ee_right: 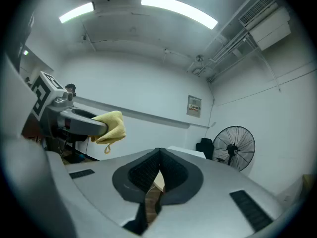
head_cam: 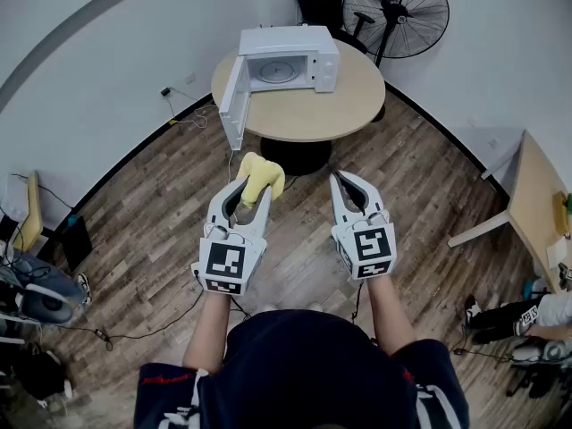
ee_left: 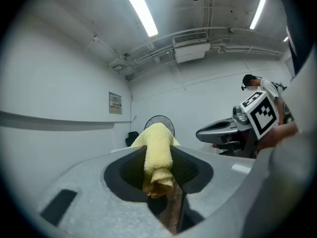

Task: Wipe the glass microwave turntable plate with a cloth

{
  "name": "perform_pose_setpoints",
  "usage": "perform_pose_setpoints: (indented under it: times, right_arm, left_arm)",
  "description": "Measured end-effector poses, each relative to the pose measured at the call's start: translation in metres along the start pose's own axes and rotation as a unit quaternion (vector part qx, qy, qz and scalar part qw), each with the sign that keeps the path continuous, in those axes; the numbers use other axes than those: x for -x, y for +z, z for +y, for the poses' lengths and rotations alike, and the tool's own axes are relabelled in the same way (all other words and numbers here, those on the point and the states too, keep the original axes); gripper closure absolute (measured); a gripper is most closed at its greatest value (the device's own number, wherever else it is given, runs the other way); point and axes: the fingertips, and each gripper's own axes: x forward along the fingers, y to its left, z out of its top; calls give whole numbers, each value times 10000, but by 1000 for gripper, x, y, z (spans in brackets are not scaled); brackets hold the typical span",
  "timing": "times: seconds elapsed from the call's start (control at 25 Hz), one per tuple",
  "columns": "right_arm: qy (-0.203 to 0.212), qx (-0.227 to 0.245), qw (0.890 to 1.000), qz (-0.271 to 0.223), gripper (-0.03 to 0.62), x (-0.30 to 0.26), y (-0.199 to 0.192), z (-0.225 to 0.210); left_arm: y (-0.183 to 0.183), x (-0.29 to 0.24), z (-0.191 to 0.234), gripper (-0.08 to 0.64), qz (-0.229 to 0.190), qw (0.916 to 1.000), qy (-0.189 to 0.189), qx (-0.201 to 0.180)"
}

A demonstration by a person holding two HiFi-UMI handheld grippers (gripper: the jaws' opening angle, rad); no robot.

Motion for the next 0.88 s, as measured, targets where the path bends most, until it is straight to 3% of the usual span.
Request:
perform_pose_setpoints:
  times: [0.24, 0.88]
  right_arm:
    - [36, -201, 9998, -52, 583, 2, -2, -6]
    - [347, -126, 9993, 62, 583, 34, -37, -36]
  left_arm:
    - [-1, -5, -6, 437, 41, 10000, -10, 10]
    - [-10, -20, -63, 437, 141, 9996, 216, 108]
